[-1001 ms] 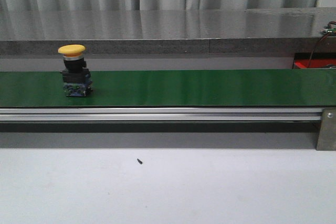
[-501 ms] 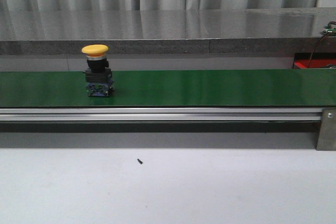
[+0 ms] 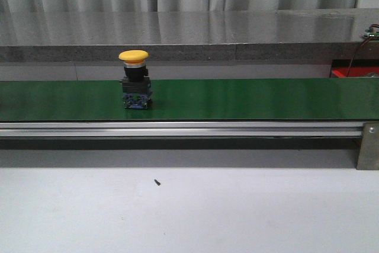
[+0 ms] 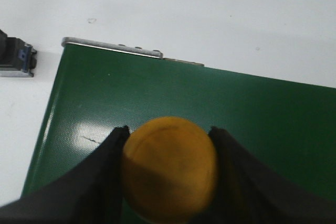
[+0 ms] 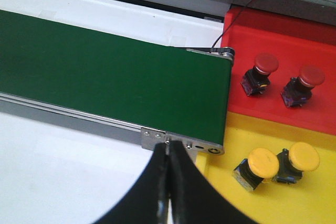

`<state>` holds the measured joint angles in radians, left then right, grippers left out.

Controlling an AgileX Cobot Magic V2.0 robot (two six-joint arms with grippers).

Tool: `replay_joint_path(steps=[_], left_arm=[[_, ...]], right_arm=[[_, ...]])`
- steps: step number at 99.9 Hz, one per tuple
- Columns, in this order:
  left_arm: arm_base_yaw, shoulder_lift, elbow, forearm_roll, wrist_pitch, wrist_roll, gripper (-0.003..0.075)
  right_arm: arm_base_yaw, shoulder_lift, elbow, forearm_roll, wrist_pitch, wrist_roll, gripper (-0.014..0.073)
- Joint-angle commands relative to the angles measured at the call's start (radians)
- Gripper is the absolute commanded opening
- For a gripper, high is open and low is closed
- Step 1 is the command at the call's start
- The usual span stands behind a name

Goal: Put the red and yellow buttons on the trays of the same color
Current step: 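Grasp the second yellow button with the left gripper, set it on belt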

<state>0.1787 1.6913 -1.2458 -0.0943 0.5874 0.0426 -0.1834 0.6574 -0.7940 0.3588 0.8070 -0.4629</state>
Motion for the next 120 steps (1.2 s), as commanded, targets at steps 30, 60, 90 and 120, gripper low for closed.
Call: replay_joint_path(steps=[30, 60, 90, 120], left_arm=[[-0.012, -0.001, -0.023, -0.021, -0.031, 0.0, 0.0109], [-0.015, -0.028, -0.023, -0.028, -0.027, 0.0, 0.0529], [-0.019, -0.17, -0.023, -0.04, -0.039, 0.002, 0.064], [-0.019, -0.412, 0.025, -0.114, -0.003, 0.086, 0.064]], right_arm=[[0.001, -0.002, -0.021, 0.023, -0.057, -0.007, -0.0068], [0.001, -0.002, -0.021, 0.023, -0.057, -0.007, -0.0068], [0.001, -0.002, -0.021, 0.023, -0.057, -0.007, -0.0068], [0.001, -0.002, -0.021, 0.023, -0.057, -0.007, -0.0068]])
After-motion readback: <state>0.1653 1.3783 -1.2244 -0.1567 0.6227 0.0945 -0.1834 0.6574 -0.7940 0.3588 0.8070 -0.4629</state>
